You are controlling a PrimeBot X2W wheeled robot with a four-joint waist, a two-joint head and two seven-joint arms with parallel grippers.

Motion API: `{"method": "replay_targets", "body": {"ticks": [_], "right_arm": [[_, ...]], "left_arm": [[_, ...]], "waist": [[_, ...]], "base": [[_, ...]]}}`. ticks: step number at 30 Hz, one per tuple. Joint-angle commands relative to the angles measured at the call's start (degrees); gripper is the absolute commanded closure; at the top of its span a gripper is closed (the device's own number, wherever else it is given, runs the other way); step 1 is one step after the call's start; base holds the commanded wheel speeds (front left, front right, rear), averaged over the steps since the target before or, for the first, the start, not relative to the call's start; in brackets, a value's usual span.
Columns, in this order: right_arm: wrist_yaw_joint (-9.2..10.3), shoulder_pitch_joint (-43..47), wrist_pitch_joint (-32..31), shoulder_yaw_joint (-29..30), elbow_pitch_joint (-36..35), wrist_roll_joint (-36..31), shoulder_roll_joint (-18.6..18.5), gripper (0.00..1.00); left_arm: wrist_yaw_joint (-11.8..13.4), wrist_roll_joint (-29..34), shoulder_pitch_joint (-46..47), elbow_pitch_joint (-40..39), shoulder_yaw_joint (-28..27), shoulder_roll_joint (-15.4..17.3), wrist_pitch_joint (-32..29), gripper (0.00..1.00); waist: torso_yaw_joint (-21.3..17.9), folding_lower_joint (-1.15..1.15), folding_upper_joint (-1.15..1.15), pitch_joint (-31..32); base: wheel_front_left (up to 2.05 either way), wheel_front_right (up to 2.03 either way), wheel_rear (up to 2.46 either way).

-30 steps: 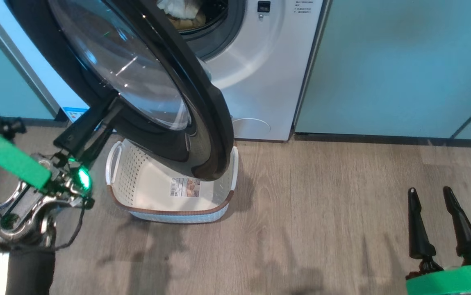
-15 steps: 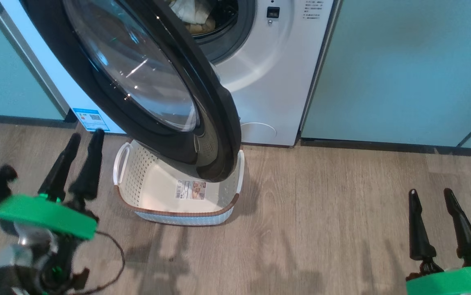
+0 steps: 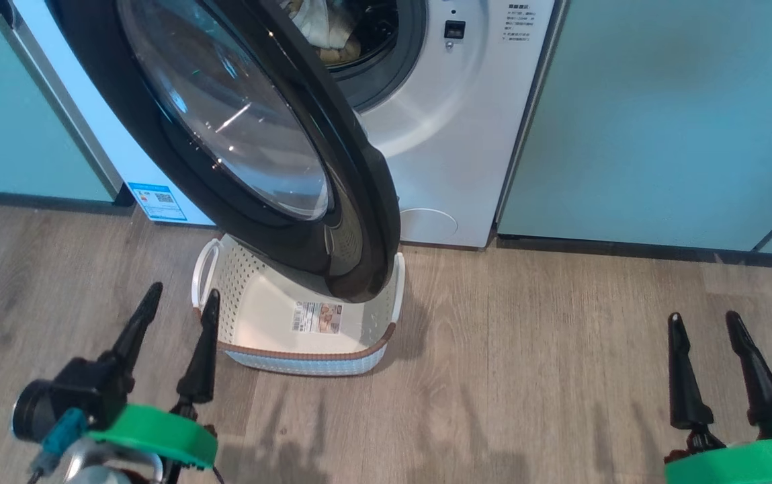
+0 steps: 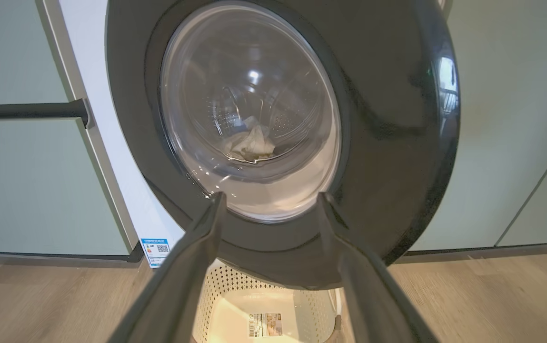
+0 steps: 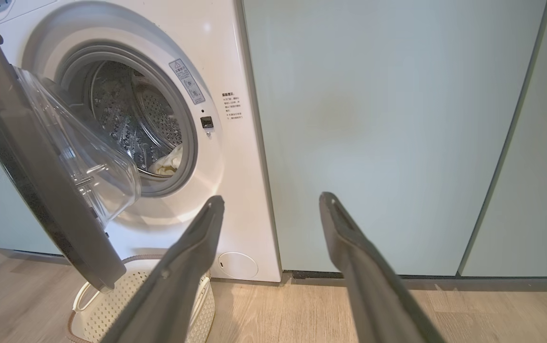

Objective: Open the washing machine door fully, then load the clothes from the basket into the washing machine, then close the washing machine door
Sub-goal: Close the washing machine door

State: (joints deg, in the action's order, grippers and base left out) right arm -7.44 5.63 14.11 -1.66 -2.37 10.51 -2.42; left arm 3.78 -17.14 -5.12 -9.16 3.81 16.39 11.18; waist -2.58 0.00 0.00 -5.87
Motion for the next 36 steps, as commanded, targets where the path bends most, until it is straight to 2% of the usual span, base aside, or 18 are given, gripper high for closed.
{"method": "replay_targets", "body": {"ticks": [1,29,31,36], "right_arm": [[-0.05,-0.55,-0.16,-0.93,-1.96,-0.40,-0.46,0.00],[-0.05,-0.44,-0.68,-1.25,-2.35,-0.97,-0.46,0.00],[-0.05,-0.39,-0.79,-1.45,-2.23,-0.67,-0.45,1.00],[-0.05,-0.18,-1.03,-1.73,-1.85,-0.24,-0.45,1.00]], "left_arm": [[0.62,0.77,1.51,-2.12,-2.09,1.11,0.46,0.00],[3.16,2.62,1.28,-2.31,0.62,0.51,-0.04,0.00],[3.18,2.68,1.32,-2.28,0.78,0.59,-0.07,0.00],[3.15,2.67,1.48,-2.40,1.30,0.61,-0.15,0.00]], "waist": [[0.01,0.00,0.00,0.05],[-0.50,0.00,0.00,0.19],[-0.38,0.00,0.00,0.21],[0.57,0.00,0.00,0.25]], "base": [[0.00,0.00,0.00],[0.00,0.00,0.00],[0.00,0.00,0.00],[0.00,0.00,0.00]]}}
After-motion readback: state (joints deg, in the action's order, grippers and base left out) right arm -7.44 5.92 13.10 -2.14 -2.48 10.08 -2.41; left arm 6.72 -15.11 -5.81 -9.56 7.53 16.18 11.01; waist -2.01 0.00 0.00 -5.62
